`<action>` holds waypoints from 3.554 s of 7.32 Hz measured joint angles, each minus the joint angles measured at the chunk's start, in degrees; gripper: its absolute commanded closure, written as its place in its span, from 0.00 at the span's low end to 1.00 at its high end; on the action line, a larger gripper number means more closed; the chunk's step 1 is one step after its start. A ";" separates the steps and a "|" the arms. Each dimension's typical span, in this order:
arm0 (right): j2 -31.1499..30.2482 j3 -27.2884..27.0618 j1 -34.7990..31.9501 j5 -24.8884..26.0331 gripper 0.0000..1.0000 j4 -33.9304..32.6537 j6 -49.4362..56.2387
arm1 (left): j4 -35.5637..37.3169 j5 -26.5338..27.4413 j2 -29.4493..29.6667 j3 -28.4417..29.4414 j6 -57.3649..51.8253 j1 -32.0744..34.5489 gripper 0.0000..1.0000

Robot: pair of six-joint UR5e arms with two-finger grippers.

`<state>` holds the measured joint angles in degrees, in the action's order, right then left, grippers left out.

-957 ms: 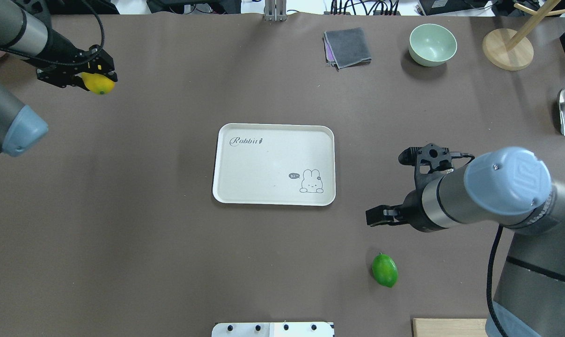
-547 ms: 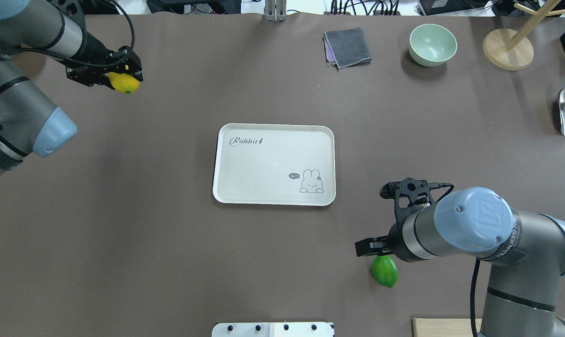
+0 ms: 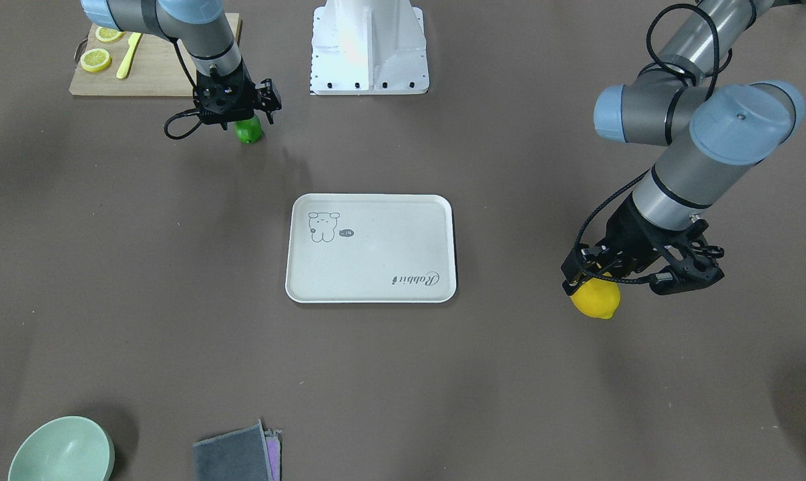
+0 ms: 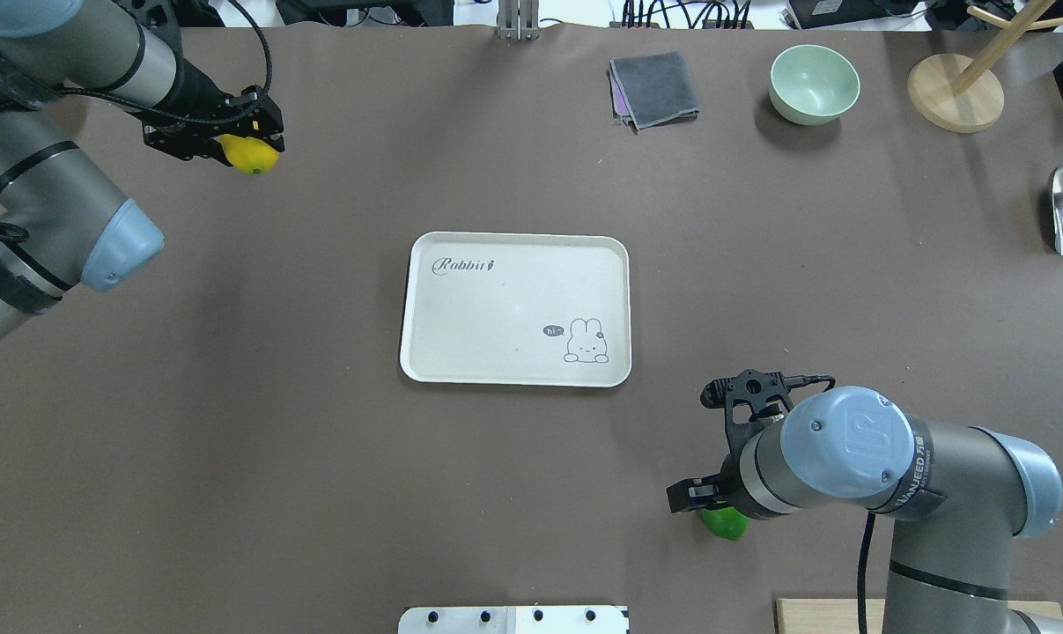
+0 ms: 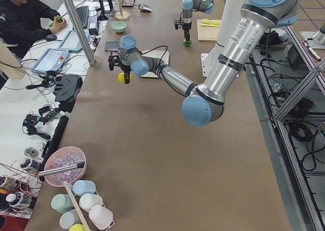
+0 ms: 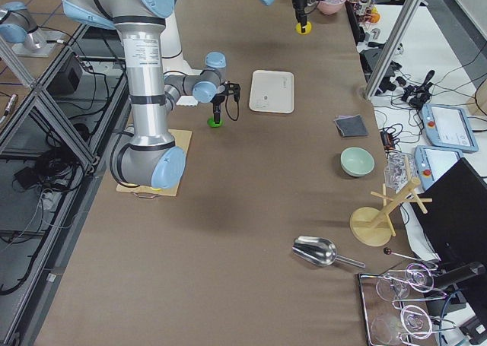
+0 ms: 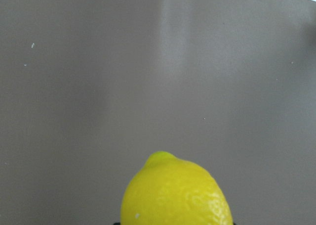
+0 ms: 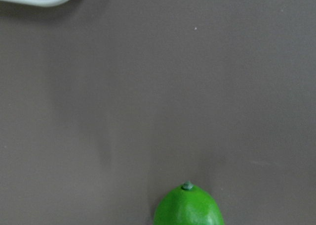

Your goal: Place all lemons on tray

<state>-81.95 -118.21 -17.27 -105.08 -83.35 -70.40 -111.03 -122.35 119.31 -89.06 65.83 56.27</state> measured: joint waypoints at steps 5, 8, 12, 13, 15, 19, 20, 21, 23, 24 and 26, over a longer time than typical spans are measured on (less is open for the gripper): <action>0.18 1.45 0.27 0.49 1.00 0.03 0.12 | -0.36 1.93 1.66 -0.01 2.65 -3.96 1.00; 1.36 0.18 -2.96 -0.30 1.00 0.03 -0.21 | -0.60 5.30 3.40 -0.09 6.31 -8.52 1.00; 8.13 -0.39 -10.00 -2.05 1.00 -0.16 -0.65 | -1.50 12.97 6.57 0.10 9.90 -17.31 1.00; 9.37 0.29 -11.65 -2.08 1.00 -0.20 -0.66 | -3.10 15.23 6.79 0.73 10.85 -20.06 1.00; 13.58 3.65 -14.33 -2.14 1.00 -0.21 -0.64 | -6.00 19.04 7.04 2.59 13.15 -23.93 1.00; 19.49 9.63 -16.05 -2.16 1.00 1.04 -0.58 | -6.94 20.25 8.15 3.60 16.25 -25.48 0.02; 20.78 13.37 -16.06 -2.08 1.00 4.55 -0.70 | -6.93 20.27 8.10 3.36 16.10 -25.45 0.02; 21.62 17.12 -16.09 -2.02 1.00 8.96 -1.21 | -6.92 20.10 8.02 2.85 15.40 -24.91 0.02; 23.67 21.78 -16.08 -1.88 1.00 13.22 -2.15 | -6.63 17.08 7.26 0.81 12.15 -21.20 0.02; 25.01 24.12 -15.86 -1.73 1.00 13.80 -2.22 | -6.53 13.02 6.16 -0.39 9.78 -17.89 0.02; 26.15 27.44 -15.03 -1.56 1.00 14.33 -2.13 | -6.48 6.43 3.68 -2.53 4.86 -12.04 0.02</action>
<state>-55.80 -90.76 -32.31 -106.64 -69.02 -72.53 -117.52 -115.91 122.99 -91.59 70.69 44.23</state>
